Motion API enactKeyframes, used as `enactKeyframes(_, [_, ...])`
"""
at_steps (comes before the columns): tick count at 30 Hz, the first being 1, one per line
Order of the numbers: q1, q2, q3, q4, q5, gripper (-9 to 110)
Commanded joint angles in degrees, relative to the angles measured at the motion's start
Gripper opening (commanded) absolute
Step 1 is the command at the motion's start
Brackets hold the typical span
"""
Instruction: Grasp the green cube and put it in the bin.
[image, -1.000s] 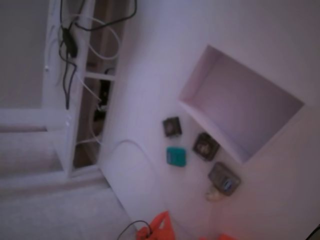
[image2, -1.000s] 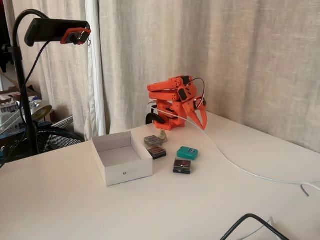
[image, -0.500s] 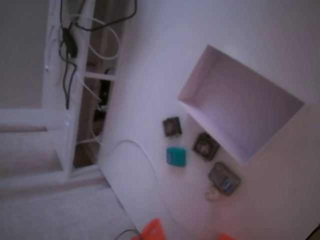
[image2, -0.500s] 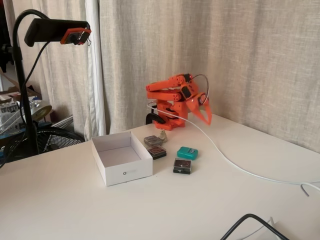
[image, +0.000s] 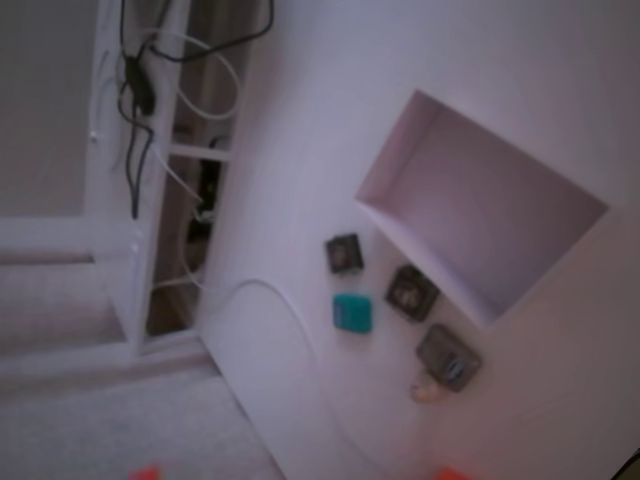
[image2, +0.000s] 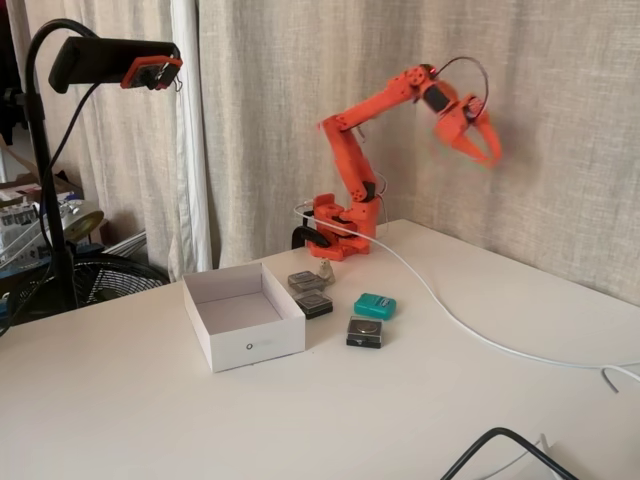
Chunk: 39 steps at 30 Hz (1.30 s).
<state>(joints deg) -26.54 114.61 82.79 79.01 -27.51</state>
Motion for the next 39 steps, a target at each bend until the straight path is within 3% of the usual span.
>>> enactKeyframes(1, [5.27, -3.34, -3.78, -0.09, -0.09, 26])
enactKeyframes(6, [14.41, -6.15, 3.87, -1.14, 0.62, 49])
enactKeyframes(10, [24.61, -8.0, 13.54, 7.65, 0.18, 54])
enactKeyframes(13, [33.05, -10.37, 20.04, 6.06, -0.09, 54])
enactKeyframes(18, [39.02, -10.46, 28.3, -4.57, 9.05, 54])
enactKeyframes(30, [46.58, -10.37, 36.74, -4.75, 23.64, 51])
enactKeyframes(39, [51.94, -15.03, 35.51, -4.83, 25.4, 49])
